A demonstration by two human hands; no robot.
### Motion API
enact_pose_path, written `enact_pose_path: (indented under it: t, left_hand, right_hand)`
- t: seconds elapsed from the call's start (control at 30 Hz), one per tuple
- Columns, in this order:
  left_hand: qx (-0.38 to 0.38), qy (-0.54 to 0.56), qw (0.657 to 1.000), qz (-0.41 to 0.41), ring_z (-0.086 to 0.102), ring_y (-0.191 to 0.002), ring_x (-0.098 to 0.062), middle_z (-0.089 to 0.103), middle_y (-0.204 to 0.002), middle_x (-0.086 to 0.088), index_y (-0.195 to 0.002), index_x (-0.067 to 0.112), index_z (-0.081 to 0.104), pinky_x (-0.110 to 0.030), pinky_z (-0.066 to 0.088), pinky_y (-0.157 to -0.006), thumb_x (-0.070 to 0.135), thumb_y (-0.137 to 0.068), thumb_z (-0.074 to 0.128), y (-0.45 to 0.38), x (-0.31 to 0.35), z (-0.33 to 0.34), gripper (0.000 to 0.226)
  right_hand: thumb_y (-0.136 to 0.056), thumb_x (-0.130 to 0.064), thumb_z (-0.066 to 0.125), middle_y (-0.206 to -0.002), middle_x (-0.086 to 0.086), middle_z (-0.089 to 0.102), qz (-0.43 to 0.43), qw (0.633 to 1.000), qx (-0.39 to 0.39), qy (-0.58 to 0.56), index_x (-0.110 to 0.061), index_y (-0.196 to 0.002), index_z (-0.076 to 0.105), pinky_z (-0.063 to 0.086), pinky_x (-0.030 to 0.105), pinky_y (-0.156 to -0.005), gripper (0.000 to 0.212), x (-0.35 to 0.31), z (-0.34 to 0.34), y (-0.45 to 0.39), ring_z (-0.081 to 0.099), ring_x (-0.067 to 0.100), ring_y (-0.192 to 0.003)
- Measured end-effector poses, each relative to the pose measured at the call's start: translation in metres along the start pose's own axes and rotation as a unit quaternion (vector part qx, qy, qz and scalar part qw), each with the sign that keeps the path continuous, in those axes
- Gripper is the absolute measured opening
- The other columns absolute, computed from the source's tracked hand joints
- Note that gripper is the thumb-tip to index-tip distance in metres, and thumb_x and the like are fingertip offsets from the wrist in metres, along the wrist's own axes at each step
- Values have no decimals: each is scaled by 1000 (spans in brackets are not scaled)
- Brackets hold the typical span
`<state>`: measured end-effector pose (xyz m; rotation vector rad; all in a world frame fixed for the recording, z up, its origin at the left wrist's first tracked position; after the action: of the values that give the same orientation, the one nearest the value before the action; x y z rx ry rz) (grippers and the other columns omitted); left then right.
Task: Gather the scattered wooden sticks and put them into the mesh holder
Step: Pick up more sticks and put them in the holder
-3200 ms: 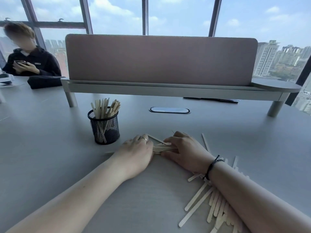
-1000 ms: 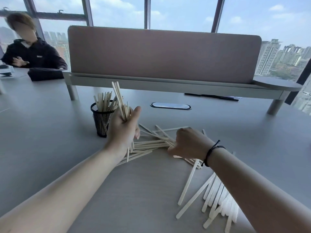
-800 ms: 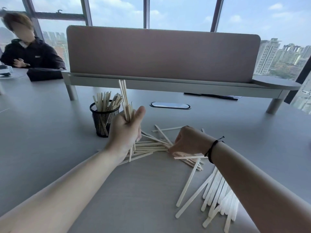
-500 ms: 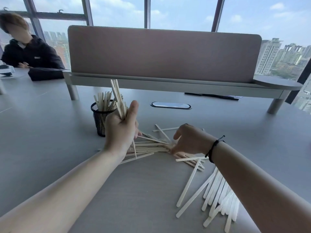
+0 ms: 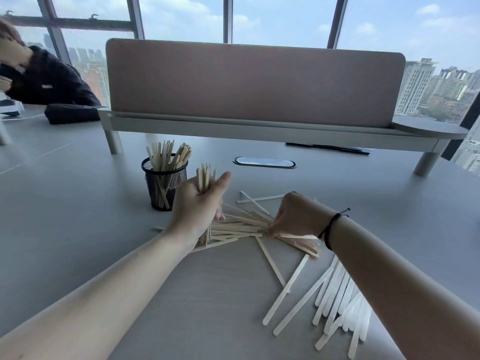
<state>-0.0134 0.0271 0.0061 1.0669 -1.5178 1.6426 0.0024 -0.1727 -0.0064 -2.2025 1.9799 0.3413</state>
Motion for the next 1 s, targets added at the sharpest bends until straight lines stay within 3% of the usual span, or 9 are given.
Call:
enact_pose_path:
  t: [0.1, 0.2, 0.3, 0.33, 0.37, 0.57, 0.67, 0.83, 1.0]
  left_hand:
    - [-5, -3, 1000, -4, 46, -37, -24, 42, -38, -5, -41, 20, 45, -30, 48, -49, 29, -95, 65, 1, 1, 2, 59]
    - [-8, 24, 999, -28, 33, -34, -19, 32, -39, 0, -45, 21, 37, -28, 37, -46, 28, -96, 65, 1, 1, 2, 58]
    - [-5, 44, 998, -50, 25, -35, -16, 26, -41, 2, -52, 20, 31, -24, 29, -43, 26, -96, 63, 2, -1, 2, 55]
    - [-6, 44, 998, -52, 24, -36, -16, 26, -42, 3, -53, 20, 31, -24, 28, -43, 26, -96, 63, 3, 0, 2, 54]
    - [-7, 43, 998, -53, 23, -36, -16, 25, -42, 3, -53, 20, 30, -24, 27, -43, 26, -96, 63, 3, 1, 2, 54]
    - [-22, 47, 997, -60, 20, -35, -14, 24, -43, 5, -52, 23, 29, -21, 25, -42, 25, -97, 62, 3, 0, 4, 56]
    - [-29, 55, 995, -74, 18, -36, -14, 22, -43, 5, -55, 22, 28, -21, 21, -42, 25, -97, 62, 4, -1, 4, 54]
    - [-29, 60, 994, -87, 16, -42, -14, 21, -44, 5, -58, 18, 26, -30, 15, -46, 26, -98, 60, 4, -1, 4, 53]
    - [-19, 59, 993, -96, 16, -43, -13, 22, -43, 5, -56, 18, 26, -34, 13, -48, 29, -98, 60, 4, -3, -1, 55]
  right_hand:
    - [-69, -36, 78, -60, 5, 43, -14, 1000, -8, 17, -5, -78, 74, 30, 25, -47, 32, -4, 1, 4, 39, 20, -59]
    - [-72, -25, 69, -56, 7, 25, -38, 999, -16, 13, -16, -56, 46, 18, 27, -44, 30, -9, 3, 6, 23, 19, -58]
    - [-74, -22, 69, -74, 28, 53, -57, 998, -17, 10, -6, -68, 71, 26, 27, -49, 18, -11, 3, 6, 33, 15, -57]
    - [-76, -23, 69, -89, 25, 65, -63, 998, -18, 13, -1, -85, 74, 28, 26, -51, 24, -11, 3, 5, 60, 35, -70]
    - [-78, -23, 69, -101, 22, 67, -75, 997, -15, 20, 2, -95, 72, 28, 26, -53, 30, -12, 3, 5, 58, 31, -105]
    - [-86, -23, 62, -88, 21, 64, -94, 993, -34, 67, 4, -87, 64, 42, 31, -60, 27, -15, 7, 6, 60, 39, -83]
    - [-91, -17, 53, -100, 14, 64, -100, 991, -49, 81, -2, -92, 61, 47, 29, -72, 17, -19, 12, 11, 61, 31, -94]
    - [-96, -11, 44, -82, 4, 47, -125, 987, -15, 103, -8, -87, 50, 25, 22, -60, 11, -29, 9, 17, 46, 23, -81]
    - [-97, -22, 43, -93, 12, 62, -81, 994, 52, -41, -11, -95, 46, 37, 34, -65, 12, -15, 3, 5, 55, 32, -84]
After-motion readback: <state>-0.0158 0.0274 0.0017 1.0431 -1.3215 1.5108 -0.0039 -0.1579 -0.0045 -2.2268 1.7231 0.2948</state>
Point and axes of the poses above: each hand's wrist, its own y-axis away from the middle knuckle, its own z-axis out of the palm, x = y × z, the point moved 7 cm from there along -y, towards the middle knuckle
